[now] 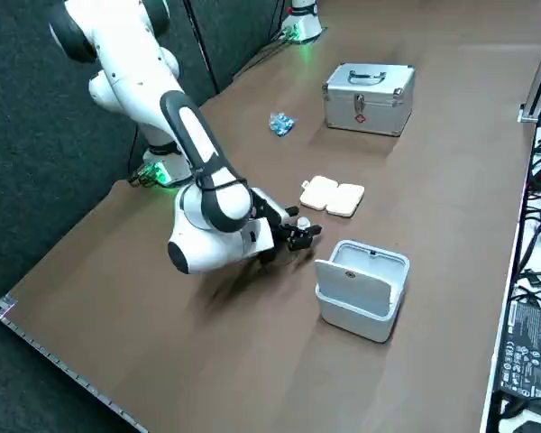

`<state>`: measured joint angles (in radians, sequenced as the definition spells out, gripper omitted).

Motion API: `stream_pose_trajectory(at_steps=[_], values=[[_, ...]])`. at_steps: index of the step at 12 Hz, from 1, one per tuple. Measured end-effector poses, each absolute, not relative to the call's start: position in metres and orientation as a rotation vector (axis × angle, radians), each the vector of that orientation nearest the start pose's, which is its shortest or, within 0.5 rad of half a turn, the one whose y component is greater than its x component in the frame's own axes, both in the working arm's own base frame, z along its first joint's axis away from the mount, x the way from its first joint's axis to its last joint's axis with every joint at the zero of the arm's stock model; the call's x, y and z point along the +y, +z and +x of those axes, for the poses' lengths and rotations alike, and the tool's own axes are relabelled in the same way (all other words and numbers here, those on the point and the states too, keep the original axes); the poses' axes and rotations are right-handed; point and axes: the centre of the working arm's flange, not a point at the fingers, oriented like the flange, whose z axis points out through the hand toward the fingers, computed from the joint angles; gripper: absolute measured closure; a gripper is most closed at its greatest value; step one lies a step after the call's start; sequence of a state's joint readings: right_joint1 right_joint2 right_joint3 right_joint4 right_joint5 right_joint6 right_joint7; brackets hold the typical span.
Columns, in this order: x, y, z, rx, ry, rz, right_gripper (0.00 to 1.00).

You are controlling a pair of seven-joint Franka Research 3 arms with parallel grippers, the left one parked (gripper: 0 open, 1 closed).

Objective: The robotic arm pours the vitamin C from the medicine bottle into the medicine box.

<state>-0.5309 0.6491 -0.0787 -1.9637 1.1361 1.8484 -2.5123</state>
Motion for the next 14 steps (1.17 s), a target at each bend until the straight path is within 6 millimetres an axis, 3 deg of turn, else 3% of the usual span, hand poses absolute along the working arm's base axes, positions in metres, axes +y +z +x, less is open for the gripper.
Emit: stream_pose_trajectory(at_steps=[4, 11, 14], values=[[-0.255, 0.107, 0.489, -1.21, -1.111, -1.857, 0.0], [-0.269, 0.11, 0.484, -1.185, -1.217, -1.816, 0.0], [-0.267, 0.098, 0.481, -1.19, -1.245, -1.784, 0.0]])
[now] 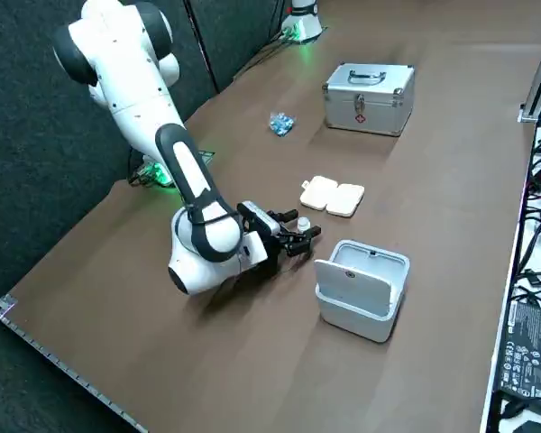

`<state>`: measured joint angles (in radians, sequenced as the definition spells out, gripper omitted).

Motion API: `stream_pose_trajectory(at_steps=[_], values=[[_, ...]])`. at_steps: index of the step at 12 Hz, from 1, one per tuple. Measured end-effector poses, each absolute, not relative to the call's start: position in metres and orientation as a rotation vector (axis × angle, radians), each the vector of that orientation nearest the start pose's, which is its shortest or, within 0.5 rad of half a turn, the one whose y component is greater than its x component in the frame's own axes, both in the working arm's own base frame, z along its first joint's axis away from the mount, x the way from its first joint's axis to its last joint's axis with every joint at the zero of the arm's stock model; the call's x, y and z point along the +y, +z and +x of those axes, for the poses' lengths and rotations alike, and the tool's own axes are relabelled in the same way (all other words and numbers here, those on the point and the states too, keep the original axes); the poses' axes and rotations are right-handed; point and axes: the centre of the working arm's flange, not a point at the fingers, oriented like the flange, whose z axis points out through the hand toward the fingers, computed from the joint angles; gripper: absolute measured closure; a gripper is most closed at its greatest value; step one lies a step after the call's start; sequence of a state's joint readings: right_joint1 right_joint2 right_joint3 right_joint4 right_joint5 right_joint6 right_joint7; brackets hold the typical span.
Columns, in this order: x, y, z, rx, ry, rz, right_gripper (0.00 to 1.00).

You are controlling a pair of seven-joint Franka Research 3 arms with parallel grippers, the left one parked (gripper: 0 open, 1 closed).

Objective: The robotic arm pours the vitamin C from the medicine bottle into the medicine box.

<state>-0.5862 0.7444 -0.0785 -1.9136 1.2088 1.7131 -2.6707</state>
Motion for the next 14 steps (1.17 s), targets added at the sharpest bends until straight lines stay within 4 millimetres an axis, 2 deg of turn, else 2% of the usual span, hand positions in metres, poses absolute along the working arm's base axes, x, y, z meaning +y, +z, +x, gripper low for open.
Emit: stream_pose_trajectory(at_steps=[2, 7, 8, 10, 11, 14], values=[[-0.265, 0.087, 0.48, -1.184, -1.247, -1.769, 0.0], [-0.263, 0.078, 0.478, -1.172, -1.239, -1.766, 0.01], [-0.263, 0.078, 0.478, -1.172, -1.24, -1.766, 0.07], [-0.264, 0.078, 0.478, -1.173, -1.24, -1.766, 0.09], [-0.264, 0.078, 0.478, -1.172, -1.24, -1.766, 0.2], [-0.263, 0.078, 0.478, -1.17, -1.242, -1.766, 0.25]])
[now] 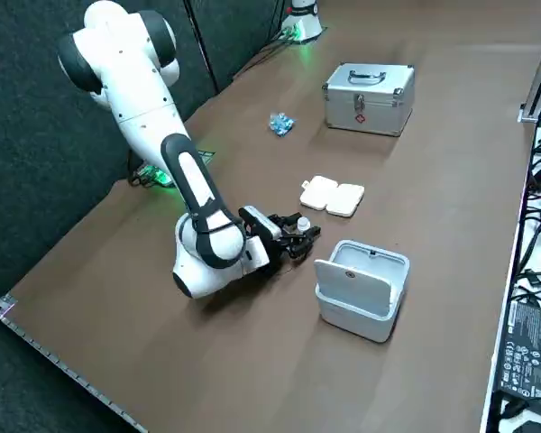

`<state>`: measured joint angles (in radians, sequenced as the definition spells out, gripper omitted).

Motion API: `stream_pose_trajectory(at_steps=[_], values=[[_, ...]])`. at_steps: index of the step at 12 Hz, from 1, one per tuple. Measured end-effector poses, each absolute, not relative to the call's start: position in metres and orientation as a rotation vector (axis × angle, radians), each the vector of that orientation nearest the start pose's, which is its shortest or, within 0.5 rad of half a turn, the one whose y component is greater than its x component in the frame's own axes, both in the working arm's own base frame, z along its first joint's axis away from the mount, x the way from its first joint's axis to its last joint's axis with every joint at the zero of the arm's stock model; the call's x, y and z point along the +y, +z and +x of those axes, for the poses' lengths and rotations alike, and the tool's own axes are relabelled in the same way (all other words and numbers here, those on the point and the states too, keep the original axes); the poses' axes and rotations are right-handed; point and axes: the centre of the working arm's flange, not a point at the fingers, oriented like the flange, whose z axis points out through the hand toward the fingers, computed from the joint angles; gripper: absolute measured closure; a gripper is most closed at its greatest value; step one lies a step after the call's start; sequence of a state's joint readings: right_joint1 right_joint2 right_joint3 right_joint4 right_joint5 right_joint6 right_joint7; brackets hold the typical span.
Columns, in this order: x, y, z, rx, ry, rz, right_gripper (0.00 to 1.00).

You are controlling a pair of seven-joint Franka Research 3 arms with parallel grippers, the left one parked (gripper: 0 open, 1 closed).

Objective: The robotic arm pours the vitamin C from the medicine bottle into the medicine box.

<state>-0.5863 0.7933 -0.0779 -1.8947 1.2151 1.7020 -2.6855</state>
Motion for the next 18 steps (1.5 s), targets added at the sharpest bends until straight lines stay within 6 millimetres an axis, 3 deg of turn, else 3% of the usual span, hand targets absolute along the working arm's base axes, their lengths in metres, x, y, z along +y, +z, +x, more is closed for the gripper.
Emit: stream_pose_trajectory(at_steps=[5, 10, 18], values=[[-0.261, 0.083, 0.483, -1.131, -1.298, -1.741, 0.25], [-0.262, 0.071, 0.486, -1.099, -1.319, -1.732, 0.28], [-0.27, 0.072, 0.494, -1.114, -1.338, -1.724, 0.3]])
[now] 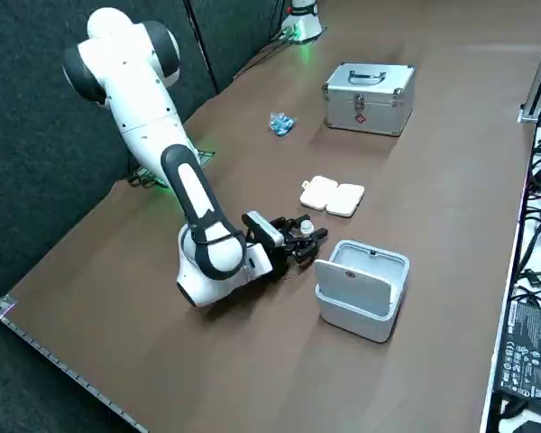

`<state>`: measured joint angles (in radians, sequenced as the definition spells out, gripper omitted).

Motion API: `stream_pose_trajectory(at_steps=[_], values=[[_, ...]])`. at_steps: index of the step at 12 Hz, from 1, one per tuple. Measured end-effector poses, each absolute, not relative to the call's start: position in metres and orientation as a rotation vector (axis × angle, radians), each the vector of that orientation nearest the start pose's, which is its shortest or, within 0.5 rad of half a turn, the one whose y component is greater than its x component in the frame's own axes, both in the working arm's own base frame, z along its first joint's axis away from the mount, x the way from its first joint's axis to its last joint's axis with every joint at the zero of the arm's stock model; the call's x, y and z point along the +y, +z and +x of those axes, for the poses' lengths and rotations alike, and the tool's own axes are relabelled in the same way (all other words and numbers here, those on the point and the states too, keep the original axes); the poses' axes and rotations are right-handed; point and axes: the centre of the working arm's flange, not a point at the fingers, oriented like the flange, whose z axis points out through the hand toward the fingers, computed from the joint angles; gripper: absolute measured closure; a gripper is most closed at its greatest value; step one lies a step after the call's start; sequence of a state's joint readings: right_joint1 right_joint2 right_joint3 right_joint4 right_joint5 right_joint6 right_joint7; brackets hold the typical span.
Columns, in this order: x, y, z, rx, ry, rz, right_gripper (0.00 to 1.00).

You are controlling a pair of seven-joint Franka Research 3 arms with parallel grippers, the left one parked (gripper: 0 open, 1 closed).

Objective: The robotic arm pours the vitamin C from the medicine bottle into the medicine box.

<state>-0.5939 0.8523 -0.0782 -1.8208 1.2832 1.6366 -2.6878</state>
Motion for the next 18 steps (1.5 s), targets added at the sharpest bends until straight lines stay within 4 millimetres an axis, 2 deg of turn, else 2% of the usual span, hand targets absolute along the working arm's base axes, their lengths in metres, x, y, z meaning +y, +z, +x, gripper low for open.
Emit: stream_pose_trajectory(at_steps=[6, 8, 9, 10, 13, 18], values=[[-0.2694, 0.071, 0.4924, -1.111, -1.338, -1.713, 0.36], [-0.2692, 0.0708, 0.492, -1.11, -1.337, -1.711, 0.44], [-0.2692, 0.0707, 0.4918, -1.109, -1.337, -1.71, 0.44], [-0.269, 0.0706, 0.4915, -1.11, -1.335, -1.708, 0.49], [-0.2685, 0.0705, 0.4908, -1.115, -1.329, -1.703, 0.56], [-0.2676, 0.0704, 0.4895, -1.121, -1.315, -1.694, 0.58]])
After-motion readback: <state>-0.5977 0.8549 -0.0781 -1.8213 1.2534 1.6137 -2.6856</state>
